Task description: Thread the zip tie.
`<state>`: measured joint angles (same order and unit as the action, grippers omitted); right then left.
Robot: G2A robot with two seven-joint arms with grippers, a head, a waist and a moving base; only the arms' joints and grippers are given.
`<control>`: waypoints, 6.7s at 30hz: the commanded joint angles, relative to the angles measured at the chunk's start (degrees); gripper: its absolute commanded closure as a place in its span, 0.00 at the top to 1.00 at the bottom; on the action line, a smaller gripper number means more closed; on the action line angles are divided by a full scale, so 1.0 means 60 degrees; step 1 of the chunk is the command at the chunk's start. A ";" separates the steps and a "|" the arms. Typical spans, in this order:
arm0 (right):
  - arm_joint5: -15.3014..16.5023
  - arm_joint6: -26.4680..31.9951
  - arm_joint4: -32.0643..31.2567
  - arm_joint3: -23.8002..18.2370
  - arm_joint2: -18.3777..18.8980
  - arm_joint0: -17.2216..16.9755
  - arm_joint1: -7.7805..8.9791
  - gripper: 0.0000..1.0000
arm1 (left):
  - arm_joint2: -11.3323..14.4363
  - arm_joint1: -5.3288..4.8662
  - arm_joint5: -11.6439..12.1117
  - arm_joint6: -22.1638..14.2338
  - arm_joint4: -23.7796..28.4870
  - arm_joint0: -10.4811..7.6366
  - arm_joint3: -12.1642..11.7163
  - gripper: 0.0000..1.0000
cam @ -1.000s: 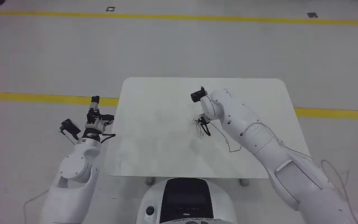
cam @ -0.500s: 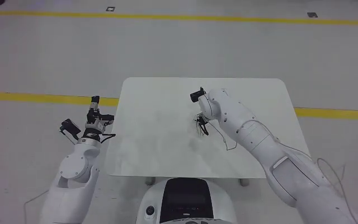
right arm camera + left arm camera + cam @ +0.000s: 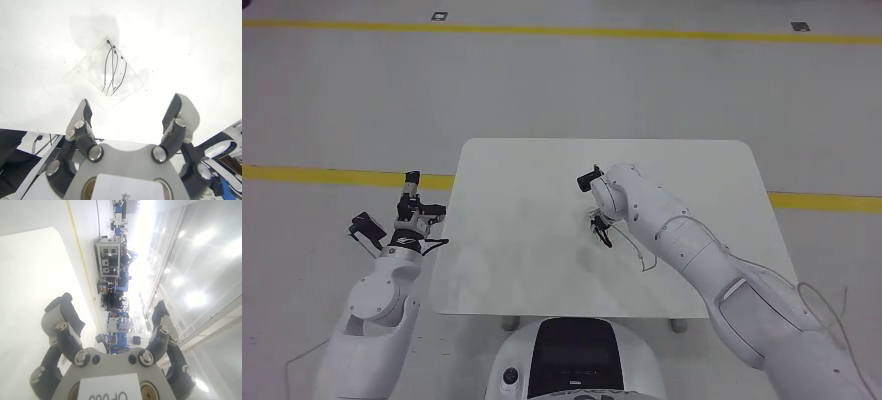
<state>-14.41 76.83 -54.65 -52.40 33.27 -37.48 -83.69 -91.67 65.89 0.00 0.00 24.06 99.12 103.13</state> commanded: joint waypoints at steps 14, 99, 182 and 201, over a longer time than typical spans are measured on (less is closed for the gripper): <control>0.0237 -0.1084 0.1122 0.0376 0.0485 -0.0129 -0.0260 1.00 | 0.0000 0.0000 0.0000 0.0000 0.0000 0.0000 0.0000 1.00; -0.0281 -0.1044 -0.1616 -0.1230 0.2188 -0.1881 -0.0517 0.34 | 0.0000 0.0000 0.0000 0.0000 0.0000 0.0000 0.0000 1.00; 0.0180 -0.1518 -0.1340 0.1527 0.1964 -0.0778 -0.1576 0.29 | 0.0000 0.0000 0.0000 0.0000 0.0000 0.0000 0.0000 1.00; 0.0054 -0.1333 -0.1879 0.0929 0.2257 -0.1115 -0.1436 0.29 | 0.0000 0.0000 0.0000 0.0000 0.0000 0.0000 0.0000 1.00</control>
<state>-14.10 68.83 -65.87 -46.89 46.78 -44.17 -92.28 -91.67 65.89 0.00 0.00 24.06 99.12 103.13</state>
